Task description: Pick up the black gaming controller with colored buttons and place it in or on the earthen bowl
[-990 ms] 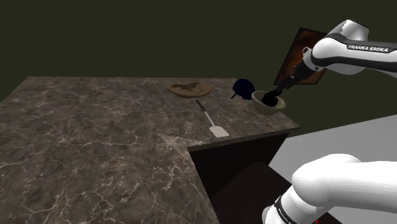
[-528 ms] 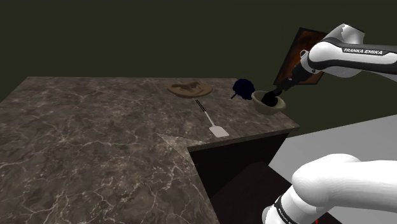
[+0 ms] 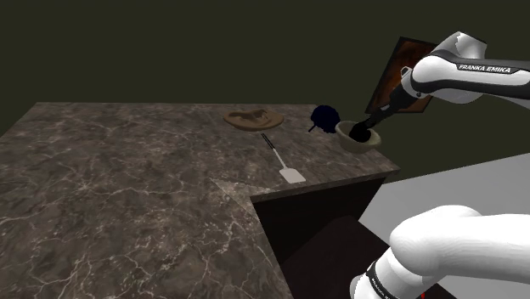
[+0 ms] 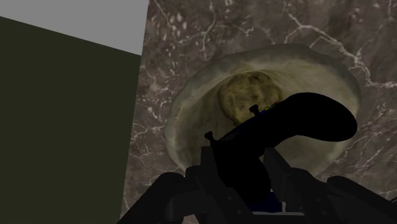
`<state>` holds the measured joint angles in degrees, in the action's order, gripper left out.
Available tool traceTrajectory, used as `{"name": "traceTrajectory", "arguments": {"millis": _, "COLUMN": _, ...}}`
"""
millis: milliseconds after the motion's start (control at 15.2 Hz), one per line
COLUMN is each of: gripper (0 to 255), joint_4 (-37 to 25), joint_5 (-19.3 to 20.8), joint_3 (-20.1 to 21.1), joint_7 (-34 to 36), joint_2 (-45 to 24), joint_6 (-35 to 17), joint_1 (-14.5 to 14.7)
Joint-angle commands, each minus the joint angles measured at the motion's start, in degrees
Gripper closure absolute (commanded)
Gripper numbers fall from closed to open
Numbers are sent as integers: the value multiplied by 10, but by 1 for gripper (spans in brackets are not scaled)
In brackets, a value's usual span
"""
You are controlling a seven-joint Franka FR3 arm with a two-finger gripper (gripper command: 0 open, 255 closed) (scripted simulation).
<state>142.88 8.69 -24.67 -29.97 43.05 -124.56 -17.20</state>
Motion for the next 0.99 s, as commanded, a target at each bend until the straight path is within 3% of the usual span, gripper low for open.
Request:
{"name": "traceTrajectory", "arguments": {"millis": 0, "gripper": 255, "joint_4": 0, "joint_5": 0, "joint_3": 0, "joint_7": 0, "joint_2": 0, "joint_6": 0, "joint_1": 0}}
{"name": "traceTrajectory", "arguments": {"millis": 264, "gripper": 255, "joint_4": 0, "joint_5": 0, "joint_3": 0, "joint_7": 0, "joint_2": 0, "joint_6": 0, "joint_1": 0}}
{"name": "traceTrajectory", "arguments": {"millis": 924, "gripper": 255, "joint_4": -78, "joint_5": -10, "joint_3": 15, "joint_7": 6, "joint_2": -4, "joint_6": 74, "joint_1": 8}}
